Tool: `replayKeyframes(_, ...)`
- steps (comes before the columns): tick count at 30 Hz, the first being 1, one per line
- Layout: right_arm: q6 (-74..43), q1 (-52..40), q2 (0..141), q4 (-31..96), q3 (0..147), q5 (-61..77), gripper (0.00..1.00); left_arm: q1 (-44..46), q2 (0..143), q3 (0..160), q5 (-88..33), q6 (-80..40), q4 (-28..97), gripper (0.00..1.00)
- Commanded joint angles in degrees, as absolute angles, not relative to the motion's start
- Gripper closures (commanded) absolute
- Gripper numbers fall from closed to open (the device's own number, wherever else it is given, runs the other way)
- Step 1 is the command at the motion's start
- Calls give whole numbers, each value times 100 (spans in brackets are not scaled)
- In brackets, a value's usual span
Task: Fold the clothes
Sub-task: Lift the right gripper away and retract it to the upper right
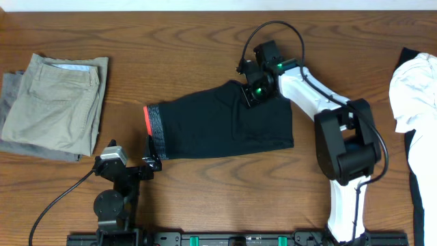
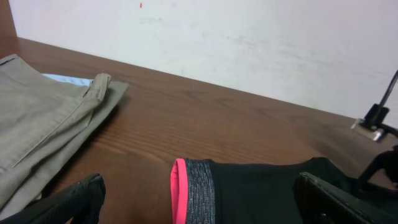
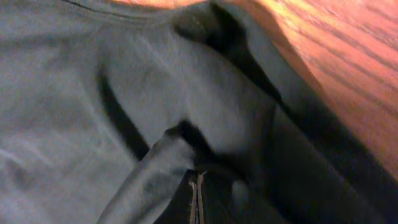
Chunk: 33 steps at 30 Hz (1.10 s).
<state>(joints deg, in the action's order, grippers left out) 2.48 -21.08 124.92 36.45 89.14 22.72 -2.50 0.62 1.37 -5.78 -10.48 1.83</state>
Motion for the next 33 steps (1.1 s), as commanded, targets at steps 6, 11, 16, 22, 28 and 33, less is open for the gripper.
replayKeyframes(6, 882, -2091, 12630, 3201, 8956, 2333, 99, -228, 23, 23, -635, -993, 351, 2)
replayKeyframes(11, 860, -2091, 12560, 4016, 9699, 1728, 97, -226, 23, 23, -637, -993, 351, 2)
replayKeyframes(16, 355, -2091, 12300, 5542, 10984, 545, 55, -228, 23, 23, -637, -993, 351, 2)
replayKeyframes(22, -668, -2018, 11817, 6643, 12084, -836, 1, -226, 23, 23, -637, -993, 351, 2)
replayKeyframes(28, -1299, -1505, 11098, 7035, 12258, -967, 1, -226, 23, 23, -637, -993, 351, 2)
replayKeyframes(33, -1323, -766, 10993, 7456, 12254, -965, 1, -228, 23, 23, -637, -993, 351, 2)
